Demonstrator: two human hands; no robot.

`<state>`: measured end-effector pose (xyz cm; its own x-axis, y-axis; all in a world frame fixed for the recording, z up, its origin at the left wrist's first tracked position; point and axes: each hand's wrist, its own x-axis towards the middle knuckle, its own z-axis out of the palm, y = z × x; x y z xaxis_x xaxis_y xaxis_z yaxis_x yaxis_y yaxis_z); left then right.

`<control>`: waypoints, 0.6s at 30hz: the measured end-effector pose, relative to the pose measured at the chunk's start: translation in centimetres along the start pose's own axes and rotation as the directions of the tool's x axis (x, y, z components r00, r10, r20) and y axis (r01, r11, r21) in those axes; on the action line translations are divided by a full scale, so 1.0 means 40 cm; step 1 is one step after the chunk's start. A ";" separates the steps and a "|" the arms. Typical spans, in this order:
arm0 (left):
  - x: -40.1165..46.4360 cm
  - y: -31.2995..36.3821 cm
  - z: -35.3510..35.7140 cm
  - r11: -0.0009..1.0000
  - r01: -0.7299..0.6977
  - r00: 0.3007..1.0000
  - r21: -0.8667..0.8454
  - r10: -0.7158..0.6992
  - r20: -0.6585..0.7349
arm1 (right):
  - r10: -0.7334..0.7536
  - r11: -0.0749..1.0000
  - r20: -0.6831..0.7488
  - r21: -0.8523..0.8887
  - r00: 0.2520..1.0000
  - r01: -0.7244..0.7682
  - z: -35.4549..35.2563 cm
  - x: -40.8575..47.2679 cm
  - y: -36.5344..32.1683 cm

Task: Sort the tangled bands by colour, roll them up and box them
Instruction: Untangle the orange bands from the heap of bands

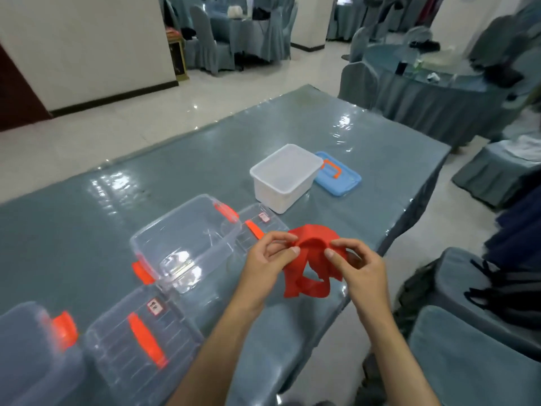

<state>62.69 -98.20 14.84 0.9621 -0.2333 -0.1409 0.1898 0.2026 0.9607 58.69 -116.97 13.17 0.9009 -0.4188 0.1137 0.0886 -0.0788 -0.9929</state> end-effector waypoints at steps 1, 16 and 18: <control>0.039 -0.004 0.020 1.000 0.004 1.000 -0.001 -0.004 -0.011 | 0.008 1.000 0.011 -0.005 1.000 -0.008 -0.012 0.045 0.009; 0.509 -0.097 0.330 0.944 0.230 0.948 -0.238 -0.272 -0.163 | 0.192 0.981 0.311 -0.102 0.931 -0.168 -0.257 0.696 0.166; 0.573 -0.112 0.372 0.925 0.271 0.922 -0.266 -0.329 -0.203 | 0.222 0.974 0.368 -0.129 0.903 -0.186 -0.281 0.786 0.200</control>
<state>80.97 -118.60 10.88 0.8647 -0.0888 -0.4944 0.4886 0.3775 0.7866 82.93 -140.92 9.16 0.9896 -0.0623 -0.1298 -0.1363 -0.1155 -0.9839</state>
